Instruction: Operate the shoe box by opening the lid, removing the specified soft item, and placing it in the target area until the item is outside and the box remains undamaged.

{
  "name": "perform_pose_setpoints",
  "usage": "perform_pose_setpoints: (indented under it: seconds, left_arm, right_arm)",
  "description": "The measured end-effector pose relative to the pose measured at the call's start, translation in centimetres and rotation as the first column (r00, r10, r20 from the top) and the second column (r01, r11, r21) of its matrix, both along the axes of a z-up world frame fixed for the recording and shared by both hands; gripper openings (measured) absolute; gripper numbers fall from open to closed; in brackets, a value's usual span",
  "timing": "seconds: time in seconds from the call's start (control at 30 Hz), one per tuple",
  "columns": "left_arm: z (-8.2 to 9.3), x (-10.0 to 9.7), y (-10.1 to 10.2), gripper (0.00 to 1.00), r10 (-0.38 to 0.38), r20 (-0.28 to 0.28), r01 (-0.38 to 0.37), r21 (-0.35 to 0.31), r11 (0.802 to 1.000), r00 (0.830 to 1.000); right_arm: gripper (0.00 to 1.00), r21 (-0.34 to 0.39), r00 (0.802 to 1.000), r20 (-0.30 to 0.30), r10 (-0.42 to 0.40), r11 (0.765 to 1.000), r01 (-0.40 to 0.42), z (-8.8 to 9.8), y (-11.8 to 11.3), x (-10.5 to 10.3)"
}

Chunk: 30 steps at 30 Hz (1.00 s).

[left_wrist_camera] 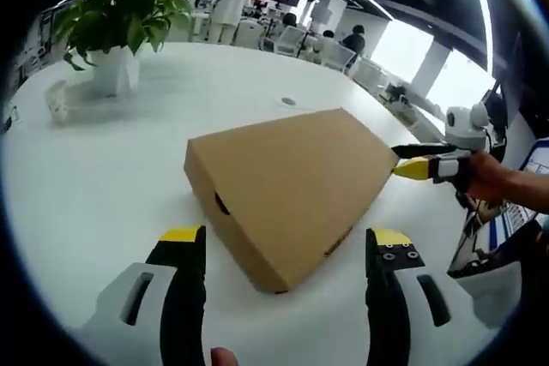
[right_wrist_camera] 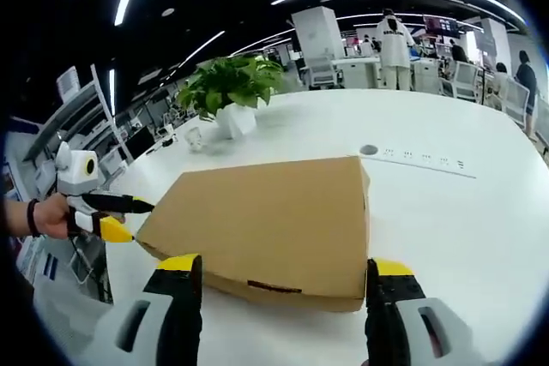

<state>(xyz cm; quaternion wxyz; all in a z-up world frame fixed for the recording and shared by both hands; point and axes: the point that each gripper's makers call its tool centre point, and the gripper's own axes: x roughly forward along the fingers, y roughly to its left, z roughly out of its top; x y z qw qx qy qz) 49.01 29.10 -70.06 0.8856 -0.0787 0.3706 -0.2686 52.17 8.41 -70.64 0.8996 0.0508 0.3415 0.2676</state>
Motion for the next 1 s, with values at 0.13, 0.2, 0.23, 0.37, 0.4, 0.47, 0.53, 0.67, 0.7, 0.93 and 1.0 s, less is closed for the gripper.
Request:
perform_pose_setpoints:
  seconds: [0.13,0.2,0.23,0.37,0.4,0.47,0.53,0.67,0.7,0.93,1.0]
  left_arm:
    - [-0.3,0.4,-0.5,0.72,0.021,-0.014,-0.021,-0.015,1.0,1.0]
    - [-0.7,0.4,-0.7,0.71,0.013,-0.022,-0.013,-0.005,1.0,1.0]
    - [-1.0,0.4,-0.8,0.71,0.008,-0.029,-0.008,0.002,1.0,1.0]
    - [-1.5,0.6,-0.9,0.71,0.031,-0.044,-0.031,0.001,1.0,0.999]
    - [-1.5,0.6,-0.9,0.71,0.036,-0.045,-0.036,0.001,0.999,0.998]
    - [-1.7,0.6,-0.8,0.71,0.045,-0.052,-0.045,-0.003,0.999,0.998]
    - [-2.0,0.7,-0.8,0.7,0.051,-0.06,-0.051,0.001,0.999,0.997]
    - [-2.3,1.0,-0.8,0.69,0.063,-0.074,-0.063,-0.001,0.998,0.995]
    - [-2.4,1.0,-0.8,0.7,0.069,-0.08,-0.07,-0.006,0.998,0.994]
    - [-2.6,1.3,-1.0,0.69,0.111,-0.105,-0.115,-0.03,0.993,0.988]
    - [-2.5,1.4,-1.0,0.68,0.139,-0.111,-0.144,-0.036,0.989,0.984]
  right_arm:
    - [0.78,0.006,1.0,-0.009,-0.025,1.0,0.025,-0.3,-0.2,0.4]
    - [0.76,-0.003,1.0,-0.012,-0.028,1.0,0.028,-0.4,-0.2,0.5]
    - [0.75,-0.006,1.0,-0.013,-0.028,1.0,0.028,-0.5,-0.3,0.5]
    - [0.74,-0.032,0.999,-0.019,-0.026,0.999,0.025,-1.0,-0.3,0.6]
    - [0.74,-0.036,0.999,-0.021,-0.028,0.999,0.027,-1.1,-0.3,0.7]
    - [0.74,-0.042,0.999,-0.025,-0.032,0.999,0.031,-1.3,-0.3,0.8]
    - [0.75,-0.038,0.999,-0.029,-0.039,0.999,0.038,-1.4,-0.3,0.9]
    - [0.76,-0.036,0.999,-0.028,-0.046,0.998,0.045,-1.4,-0.3,1.0]
    - [0.76,-0.035,0.998,-0.029,-0.048,0.998,0.047,-1.4,-0.3,1.0]
    - [0.76,-0.043,0.998,-0.019,-0.059,0.997,0.058,-1.3,-0.3,1.0]
    - [0.76,-0.048,0.998,-0.013,-0.059,0.997,0.059,-1.3,-0.3,1.0]
